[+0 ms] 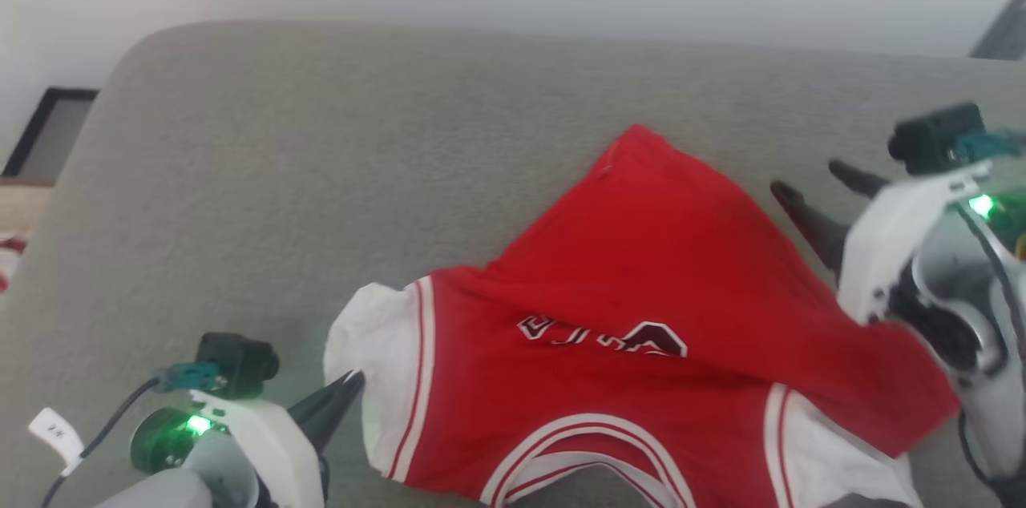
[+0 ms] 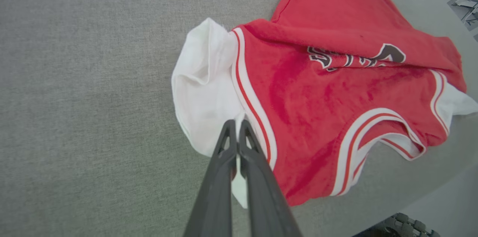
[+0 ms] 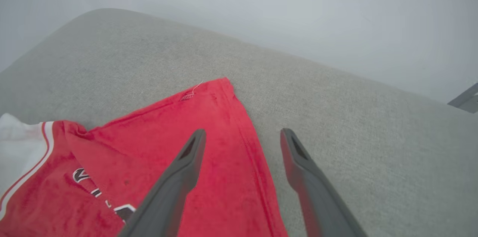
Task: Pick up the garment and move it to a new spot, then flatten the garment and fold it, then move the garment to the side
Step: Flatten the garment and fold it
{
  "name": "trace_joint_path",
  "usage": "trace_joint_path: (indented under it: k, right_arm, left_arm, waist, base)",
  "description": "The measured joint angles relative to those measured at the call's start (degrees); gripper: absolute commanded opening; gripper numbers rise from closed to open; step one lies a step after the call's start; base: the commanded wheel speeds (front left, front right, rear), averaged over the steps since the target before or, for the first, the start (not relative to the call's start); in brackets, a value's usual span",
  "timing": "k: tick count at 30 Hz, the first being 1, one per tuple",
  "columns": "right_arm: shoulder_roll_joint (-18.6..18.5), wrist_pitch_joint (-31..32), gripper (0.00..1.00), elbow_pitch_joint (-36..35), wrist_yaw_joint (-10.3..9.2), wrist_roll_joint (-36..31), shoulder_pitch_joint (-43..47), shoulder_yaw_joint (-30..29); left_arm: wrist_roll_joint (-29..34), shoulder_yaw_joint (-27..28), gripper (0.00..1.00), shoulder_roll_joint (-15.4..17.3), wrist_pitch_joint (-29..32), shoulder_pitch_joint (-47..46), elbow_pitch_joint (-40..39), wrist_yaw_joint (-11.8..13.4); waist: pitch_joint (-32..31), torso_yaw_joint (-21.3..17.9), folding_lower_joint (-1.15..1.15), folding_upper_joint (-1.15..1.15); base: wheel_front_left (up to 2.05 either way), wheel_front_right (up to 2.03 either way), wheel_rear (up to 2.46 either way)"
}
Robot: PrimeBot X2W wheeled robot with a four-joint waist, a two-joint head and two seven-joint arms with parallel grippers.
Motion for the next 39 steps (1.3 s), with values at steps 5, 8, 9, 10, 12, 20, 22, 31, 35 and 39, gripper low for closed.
trace_joint_path:
  k: [5, 8, 9, 10, 12, 20, 22, 31, 35, 39]
  right_arm:
    - [0.73, -2.86, 1.00, 11.10, 0.00, -0.14, -9.17, 4.41]
    - [0.86, -3.39, 1.00, 18.64, 0.00, 0.42, -14.47, 7.56]
    - [0.96, -3.35, 1.00, 21.47, 0.00, 0.78, -16.19, 8.27]
    - [1.07, -3.35, 1.00, 23.92, 0.00, 1.25, -17.71, 9.07]
    - [1.11, -3.39, 1.00, 26.19, 0.00, 1.55, -19.17, 10.11]
    - [0.65, 0.40, 1.00, 43.73, 0.02, 4.36, -29.16, 19.86]
    - [0.43, 1.81, 1.00, 46.10, 0.02, 5.26, -30.80, 21.38]
    - [-0.26, 12.55, 0.00, 48.99, -0.19, 10.07, -35.22, 29.00]
    - [-0.53, 11.28, 0.00, 48.23, 0.05, 10.94, -35.60, 31.42]
    - [-0.89, 8.14, 0.00, 46.81, 0.05, 12.62, -35.89, 32.95]
  left_arm:
    - [1.22, -0.53, 0.00, -2.11, 0.81, -2.41, 0.71, -1.02]
    - [1.97, -0.94, 0.00, -3.54, 1.11, -3.83, 1.41, -1.85]
    - [2.12, -1.12, 0.00, -4.06, 1.16, -4.32, 1.67, -2.13]
    - [2.36, -1.22, 0.00, -4.64, 1.19, -4.78, 1.97, -2.40]
    - [2.47, -1.33, 0.00, -5.32, 1.40, -5.38, 2.34, -2.79]
    - [4.11, -2.22, 0.00, -10.13, 1.53, -9.21, 5.88, -5.54]
    - [4.20, -2.34, 0.00, -11.04, 1.52, -9.75, 6.79, -6.20]
    - [4.24, -2.23, 0.00, -12.17, 0.64, -10.33, 10.33, -7.66]
    - [3.97, -1.99, 0.00, -11.88, 0.69, -10.64, 11.13, -7.82]
    - [3.50, -1.16, 0.00, -10.18, 1.71, -12.11, 10.88, -8.38]
  waist:
    - [1.53, 3.30, 0.00, 0.00]
    - [2.86, 5.41, 0.00, 0.00]
    - [3.37, 6.11, 0.00, 0.00]
    - [3.88, 6.79, 0.00, 0.00]
    - [4.38, 7.47, 0.00, 0.00]
    - [9.20, 12.68, 0.00, 0.00]
    - [10.13, 13.51, 0.00, 0.00]
    - [11.44, 14.40, 0.00, 0.00]
    - [11.12, 13.33, 0.00, 0.00]
    - [10.17, 11.64, 0.00, 0.00]
  base:
    - [0.00, 0.00, 0.00]
    - [0.00, 0.00, 0.00]
    - [0.00, 0.00, 0.00]
    - [0.00, 0.00, 0.00]
    - [0.00, 0.00, 0.00]
    - [0.00, 0.00, 0.00]
    - [0.00, 0.00, 0.00]
    - [0.00, 0.00, 0.00]
    - [0.00, 0.00, 0.00]
    - [0.00, 0.00, 0.00]
